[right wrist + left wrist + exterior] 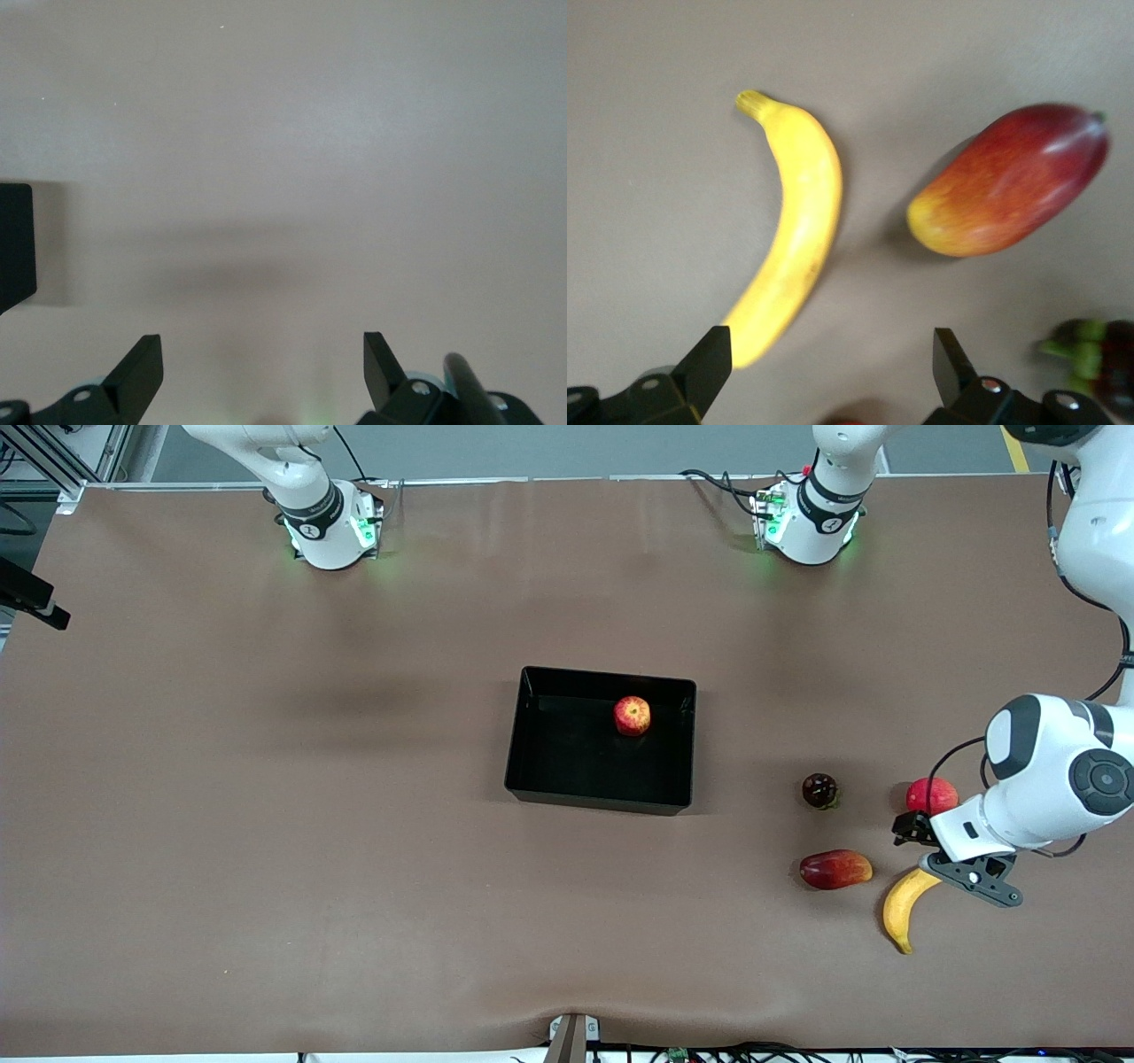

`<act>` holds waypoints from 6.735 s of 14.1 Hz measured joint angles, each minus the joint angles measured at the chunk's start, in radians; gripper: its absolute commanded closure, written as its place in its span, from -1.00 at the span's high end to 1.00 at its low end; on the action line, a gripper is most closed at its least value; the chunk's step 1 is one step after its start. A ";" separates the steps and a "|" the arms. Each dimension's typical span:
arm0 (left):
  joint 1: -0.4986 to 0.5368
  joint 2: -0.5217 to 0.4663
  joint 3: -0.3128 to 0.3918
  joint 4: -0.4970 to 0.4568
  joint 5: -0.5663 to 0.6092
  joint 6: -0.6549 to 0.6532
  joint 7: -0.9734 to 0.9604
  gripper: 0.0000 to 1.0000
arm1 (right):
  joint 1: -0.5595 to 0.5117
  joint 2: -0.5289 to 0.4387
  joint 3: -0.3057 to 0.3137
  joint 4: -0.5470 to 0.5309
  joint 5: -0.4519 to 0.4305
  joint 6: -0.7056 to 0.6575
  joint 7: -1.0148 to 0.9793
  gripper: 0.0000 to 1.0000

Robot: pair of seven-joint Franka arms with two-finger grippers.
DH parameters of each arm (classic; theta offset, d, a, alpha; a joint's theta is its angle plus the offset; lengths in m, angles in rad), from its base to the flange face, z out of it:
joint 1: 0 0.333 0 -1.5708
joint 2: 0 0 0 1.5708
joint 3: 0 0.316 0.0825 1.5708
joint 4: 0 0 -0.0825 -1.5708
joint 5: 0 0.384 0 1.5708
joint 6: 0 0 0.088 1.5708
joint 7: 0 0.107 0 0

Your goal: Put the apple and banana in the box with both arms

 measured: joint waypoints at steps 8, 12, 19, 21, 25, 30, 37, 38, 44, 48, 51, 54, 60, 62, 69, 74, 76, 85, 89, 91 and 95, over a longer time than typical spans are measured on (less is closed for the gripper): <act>-0.015 0.118 0.070 0.033 0.000 0.151 0.225 0.21 | -0.017 0.065 -0.010 0.049 0.000 -0.035 0.000 1.00; -0.016 0.133 0.075 0.038 0.006 0.175 0.281 -1.00 | -0.017 0.085 -0.012 0.089 0.001 -0.046 -0.003 1.00; -0.014 0.047 -0.001 0.103 0.015 0.086 0.389 -1.00 | -0.014 0.085 0.008 0.090 0.030 -0.055 -0.014 1.00; -0.015 -0.004 -0.075 0.129 0.015 -0.045 0.423 -1.00 | -0.011 0.085 0.026 0.087 0.033 -0.054 -0.015 1.00; -0.024 -0.102 -0.190 0.143 0.014 -0.292 0.193 -1.00 | -0.010 0.085 0.065 0.087 0.035 -0.054 -0.015 1.00; -0.028 -0.131 -0.343 0.136 0.001 -0.448 -0.215 -1.00 | -0.011 0.085 0.062 0.087 0.035 -0.054 -0.015 1.00; -0.189 -0.129 -0.408 0.106 -0.005 -0.475 -0.768 -1.00 | 0.008 0.085 0.034 0.087 0.035 -0.057 -0.015 1.00; -0.224 -0.129 -0.408 0.105 -0.005 -0.479 -0.835 -1.00 | 0.011 0.085 0.027 0.087 0.035 -0.058 -0.015 1.00; -0.410 -0.078 -0.391 0.102 -0.005 -0.451 -1.139 -1.00 | -0.004 0.085 0.034 0.086 0.035 -0.060 -0.015 1.00; -0.614 -0.052 -0.254 0.105 -0.004 -0.349 -1.228 -1.00 | -0.012 0.085 0.047 0.086 0.035 -0.061 -0.015 1.00; -0.799 -0.048 -0.112 0.109 -0.004 -0.274 -1.321 -1.00 | -0.013 0.085 0.049 0.086 0.035 -0.062 -0.015 1.00; -0.873 -0.034 -0.067 0.111 -0.004 -0.227 -1.354 -1.00 | -0.013 0.085 0.050 0.086 0.035 -0.062 -0.015 1.00; -0.905 0.011 -0.040 0.111 -0.004 -0.157 -1.354 -1.00 | -0.013 0.085 0.050 0.086 0.035 -0.063 -0.015 1.00; -0.929 0.023 -0.019 0.111 -0.004 -0.128 -1.354 -1.00 | -0.013 0.085 0.051 0.086 0.035 -0.063 -0.015 1.00; -0.973 0.062 0.025 0.111 -0.004 -0.080 -1.353 -1.00 | -0.014 0.085 0.051 0.086 0.034 -0.063 -0.014 1.00; -1.017 0.104 0.082 0.111 -0.004 -0.042 -1.350 -1.00 | -0.014 0.085 0.051 0.086 0.034 -0.063 -0.009 1.00; -1.034 0.119 0.092 0.112 -0.004 -0.036 -1.352 -1.00 | -0.014 0.085 0.051 0.086 0.034 -0.064 0.007 1.00; -1.017 0.101 0.096 0.149 -0.008 -0.056 -1.416 1.00 | -0.015 0.085 0.051 0.085 0.034 -0.064 0.028 1.00; -0.905 -0.075 0.092 0.178 -0.075 -0.221 -1.387 1.00 | -0.015 0.085 0.050 0.085 0.034 -0.065 0.028 1.00; -0.837 -0.188 0.091 0.179 -0.118 -0.302 -1.330 1.00 | -0.016 0.085 0.050 0.085 0.034 -0.065 0.029 1.00; -0.718 -0.330 0.093 0.172 -0.224 -0.450 -1.218 1.00 | -0.016 0.085 0.050 0.084 0.034 -0.066 0.029 1.00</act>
